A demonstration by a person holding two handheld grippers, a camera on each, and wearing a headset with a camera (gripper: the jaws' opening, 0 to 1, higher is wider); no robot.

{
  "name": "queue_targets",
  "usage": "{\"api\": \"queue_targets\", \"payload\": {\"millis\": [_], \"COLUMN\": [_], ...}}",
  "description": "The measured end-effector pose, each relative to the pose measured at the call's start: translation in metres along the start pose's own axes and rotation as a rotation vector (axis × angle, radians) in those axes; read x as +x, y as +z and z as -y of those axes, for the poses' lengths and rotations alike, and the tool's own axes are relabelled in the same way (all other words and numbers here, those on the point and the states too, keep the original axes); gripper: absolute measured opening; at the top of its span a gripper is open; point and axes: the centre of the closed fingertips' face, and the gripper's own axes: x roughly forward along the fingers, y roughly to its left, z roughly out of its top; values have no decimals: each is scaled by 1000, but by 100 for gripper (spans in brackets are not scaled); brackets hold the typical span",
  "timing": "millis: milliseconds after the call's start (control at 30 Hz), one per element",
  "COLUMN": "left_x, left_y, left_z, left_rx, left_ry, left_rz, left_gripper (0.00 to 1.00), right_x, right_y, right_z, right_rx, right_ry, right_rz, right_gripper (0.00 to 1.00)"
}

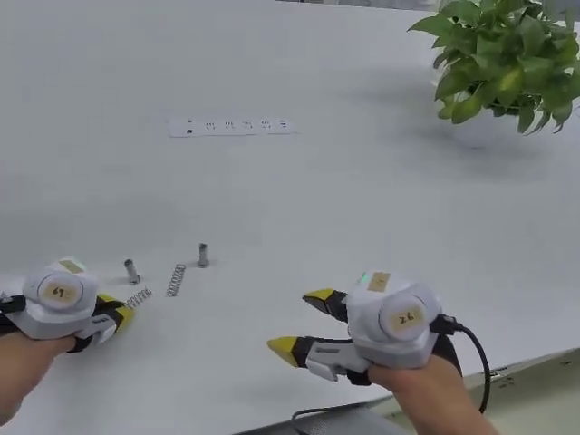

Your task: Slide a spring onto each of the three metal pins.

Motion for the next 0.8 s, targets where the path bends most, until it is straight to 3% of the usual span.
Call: {"api": "queue_targets", "payload": {"millis": [200,433,800], "left_x": [-15,-24,-42], "left_y": [-6,-14,-15], "left_z": [10,12,20], "left_rx": [-22,-56,-102], "left_ry": [1,10,35], "left_rz": [18,42,86], "left_gripper": [3,3,3], "right_x": [2,5,6], "right_y": [-5,-9,-8], "right_z": [-7,-14,-23], "right_rx": [2,-2,-6], "right_ry": [18,39,61], "right_rz": [-5,-19,-11], "right_gripper": [44,44,45]}}
